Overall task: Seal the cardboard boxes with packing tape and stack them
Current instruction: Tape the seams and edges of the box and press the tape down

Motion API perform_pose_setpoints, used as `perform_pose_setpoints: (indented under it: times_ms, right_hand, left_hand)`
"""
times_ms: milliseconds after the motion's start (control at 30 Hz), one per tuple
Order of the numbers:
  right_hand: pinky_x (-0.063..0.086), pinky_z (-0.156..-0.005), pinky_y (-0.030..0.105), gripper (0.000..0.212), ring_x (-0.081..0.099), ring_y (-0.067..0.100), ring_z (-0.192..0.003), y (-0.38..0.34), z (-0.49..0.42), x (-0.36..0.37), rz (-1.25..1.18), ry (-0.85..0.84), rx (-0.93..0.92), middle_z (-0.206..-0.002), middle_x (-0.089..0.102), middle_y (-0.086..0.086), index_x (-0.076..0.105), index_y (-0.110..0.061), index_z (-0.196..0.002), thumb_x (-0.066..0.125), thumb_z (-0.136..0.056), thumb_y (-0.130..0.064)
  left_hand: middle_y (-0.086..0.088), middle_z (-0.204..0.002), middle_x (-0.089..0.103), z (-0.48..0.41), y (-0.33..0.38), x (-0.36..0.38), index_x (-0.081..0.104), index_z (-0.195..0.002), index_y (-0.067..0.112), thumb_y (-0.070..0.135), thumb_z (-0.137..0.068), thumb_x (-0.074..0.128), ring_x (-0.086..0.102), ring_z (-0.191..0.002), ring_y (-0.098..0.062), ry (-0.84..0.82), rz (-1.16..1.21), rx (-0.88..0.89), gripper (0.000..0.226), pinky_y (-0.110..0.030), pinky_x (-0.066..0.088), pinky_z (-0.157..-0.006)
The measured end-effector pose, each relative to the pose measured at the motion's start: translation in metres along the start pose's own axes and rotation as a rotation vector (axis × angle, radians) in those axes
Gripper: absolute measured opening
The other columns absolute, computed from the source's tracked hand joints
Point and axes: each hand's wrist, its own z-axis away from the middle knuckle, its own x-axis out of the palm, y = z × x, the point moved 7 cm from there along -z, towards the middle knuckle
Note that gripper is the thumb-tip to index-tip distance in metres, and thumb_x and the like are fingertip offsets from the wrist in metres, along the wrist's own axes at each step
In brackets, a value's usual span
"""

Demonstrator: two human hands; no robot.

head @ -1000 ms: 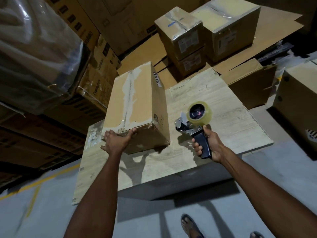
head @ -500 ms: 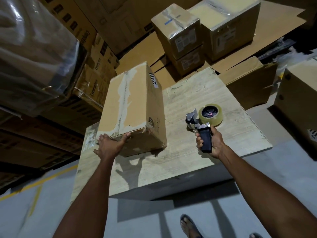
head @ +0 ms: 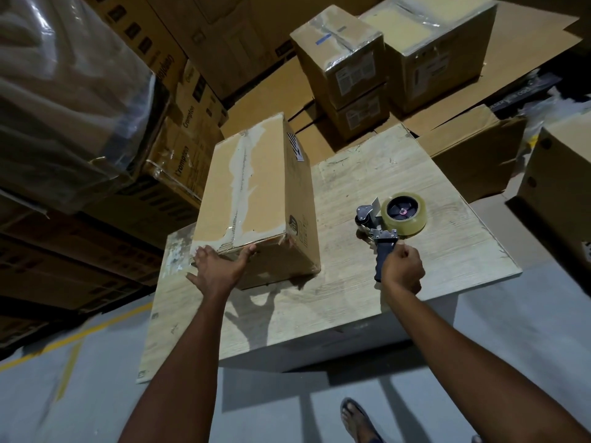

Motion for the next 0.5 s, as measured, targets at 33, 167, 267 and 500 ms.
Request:
perform_pose_setpoints:
  times_ms: [33, 167, 267, 500]
  right_hand:
    - [0.047, -0.087, 0.042, 0.032, 0.063, 0.033, -0.107, -0.003, 0.007, -0.001, -0.029, 0.061, -0.089, -0.12, 0.066, 0.007, 0.071, -0.018, -0.114, 0.047, -0.106, -0.038]
    - [0.048, -0.088, 0.019, 0.023, 0.06, 0.021, -0.105, -0.031, 0.049, 0.016, -0.21, 0.073, -0.573, -0.117, 0.066, 0.012, 0.071, -0.007, -0.119, 0.054, -0.105, -0.017]
    - [0.053, -0.096, 0.028, 0.029, 0.061, 0.019, -0.116, -0.048, 0.088, 0.051, -0.129, -0.243, -0.816, -0.129, 0.067, 0.01, 0.065, -0.009, -0.134, 0.052, -0.108, -0.016]
    - [0.031, -0.121, 0.032, 0.054, 0.034, 0.013, -0.15, -0.061, 0.137, 0.098, -0.017, -0.512, -1.064, -0.163, 0.037, 0.0, 0.035, -0.014, -0.159, 0.036, -0.11, -0.036]
  left_hand:
    - [-0.017, -0.165, 0.025, 0.001, 0.0, 0.0, 0.028, -0.156, 0.001, 0.107, -0.062, 0.03, 0.021, -0.153, -0.035, 0.001, 0.003, 0.001, 0.141, -0.068, 0.015, -0.12]
    - [-0.017, -0.167, 0.02, 0.002, 0.003, 0.0, 0.023, -0.159, 0.0, 0.106, -0.066, 0.021, 0.015, -0.156, -0.033, -0.008, -0.034, 0.03, 0.14, -0.064, 0.008, -0.122]
    - [-0.016, -0.168, 0.018, 0.003, 0.01, 0.0, 0.023, -0.16, 0.004, 0.099, -0.078, 0.013, 0.01, -0.157, -0.029, 0.037, -0.121, 0.159, 0.126, -0.063, 0.0, -0.122]
    - [0.005, -0.169, 0.009, -0.006, 0.058, -0.007, 0.018, -0.162, 0.022, 0.063, -0.103, 0.01, -0.002, -0.156, -0.007, -0.031, 0.041, 0.822, 0.072, -0.045, 0.001, -0.129]
